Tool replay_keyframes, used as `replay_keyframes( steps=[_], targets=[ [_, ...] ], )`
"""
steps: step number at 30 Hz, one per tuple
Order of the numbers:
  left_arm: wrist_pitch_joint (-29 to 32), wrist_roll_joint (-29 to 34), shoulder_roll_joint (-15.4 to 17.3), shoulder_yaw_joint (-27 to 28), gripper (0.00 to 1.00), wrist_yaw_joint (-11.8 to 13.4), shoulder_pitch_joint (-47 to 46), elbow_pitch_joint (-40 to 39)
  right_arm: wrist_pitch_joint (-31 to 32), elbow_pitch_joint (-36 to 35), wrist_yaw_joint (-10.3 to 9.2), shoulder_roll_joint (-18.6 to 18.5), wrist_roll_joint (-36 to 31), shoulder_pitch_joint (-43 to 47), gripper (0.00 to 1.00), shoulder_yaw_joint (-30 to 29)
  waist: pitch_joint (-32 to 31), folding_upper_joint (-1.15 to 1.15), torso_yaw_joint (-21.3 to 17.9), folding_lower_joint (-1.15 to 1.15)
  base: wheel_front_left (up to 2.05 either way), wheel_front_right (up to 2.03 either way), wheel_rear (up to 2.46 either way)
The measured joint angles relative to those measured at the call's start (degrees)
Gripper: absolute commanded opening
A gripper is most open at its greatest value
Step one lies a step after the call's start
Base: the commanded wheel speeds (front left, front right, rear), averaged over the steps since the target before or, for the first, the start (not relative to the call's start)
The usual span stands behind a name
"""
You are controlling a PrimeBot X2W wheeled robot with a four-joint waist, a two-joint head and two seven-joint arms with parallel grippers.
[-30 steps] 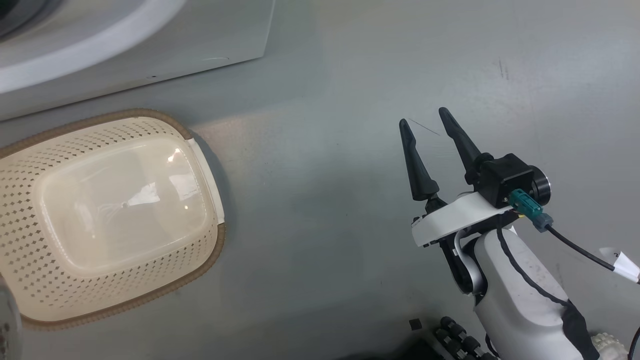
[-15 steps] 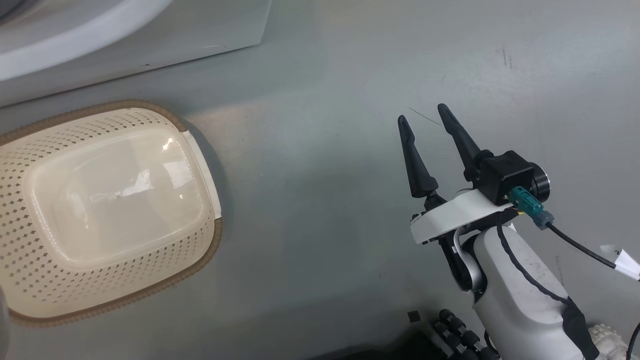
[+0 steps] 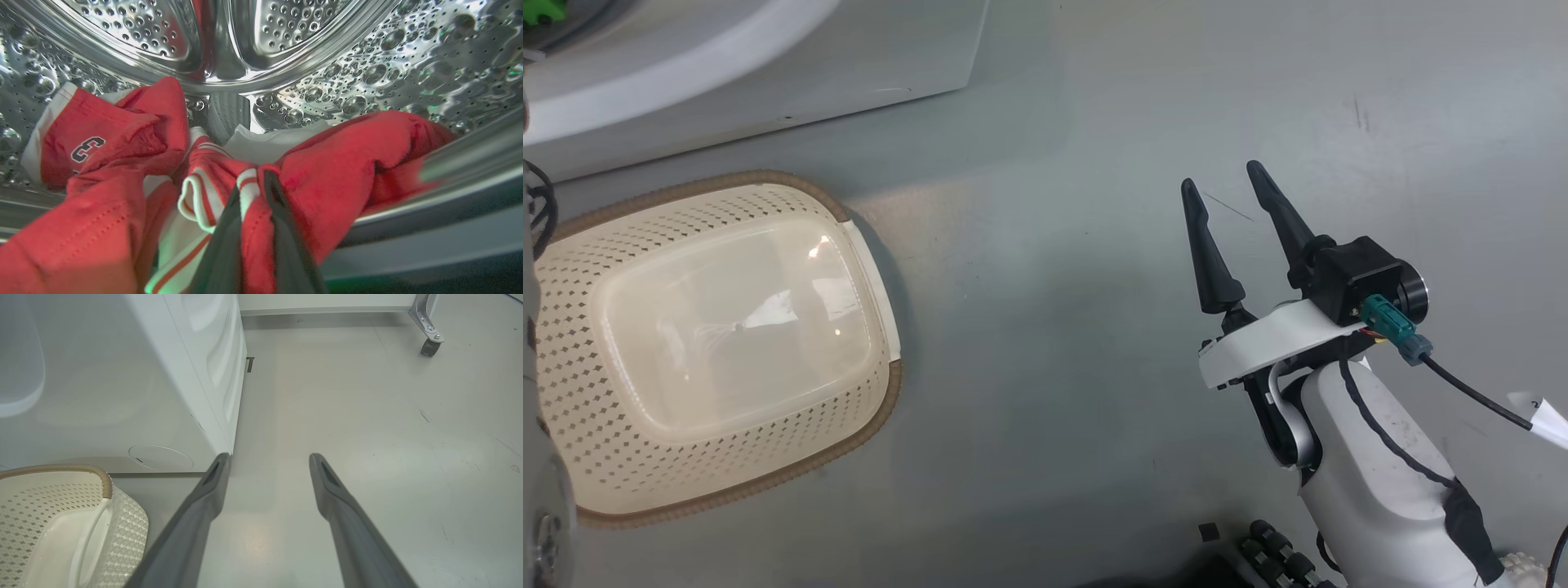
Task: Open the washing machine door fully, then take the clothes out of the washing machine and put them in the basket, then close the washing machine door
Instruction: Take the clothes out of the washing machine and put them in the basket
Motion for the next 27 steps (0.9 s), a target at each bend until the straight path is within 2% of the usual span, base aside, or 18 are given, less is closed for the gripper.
replay_keyframes(
  steps=[12,27],
  targets=[
    [-7.84,0.15,-3.63,-1.63,0.0,-1.12,3.69,2.08,0.0,2.25,0.07,-0.03,-0.57,0.03,1.0,-1.07,-4.49,0.0,1.68,0.0,0.0,0.0,0.0],
    [-12.5,0.15,-6.14,-3.77,0.0,-2.1,8.95,4.6,0.0,4.72,1.09,-0.08,-1.15,1.42,1.0,-1.99,-11.26,0.0,4.26,0.0,0.0,0.0,0.0]
  ],
)
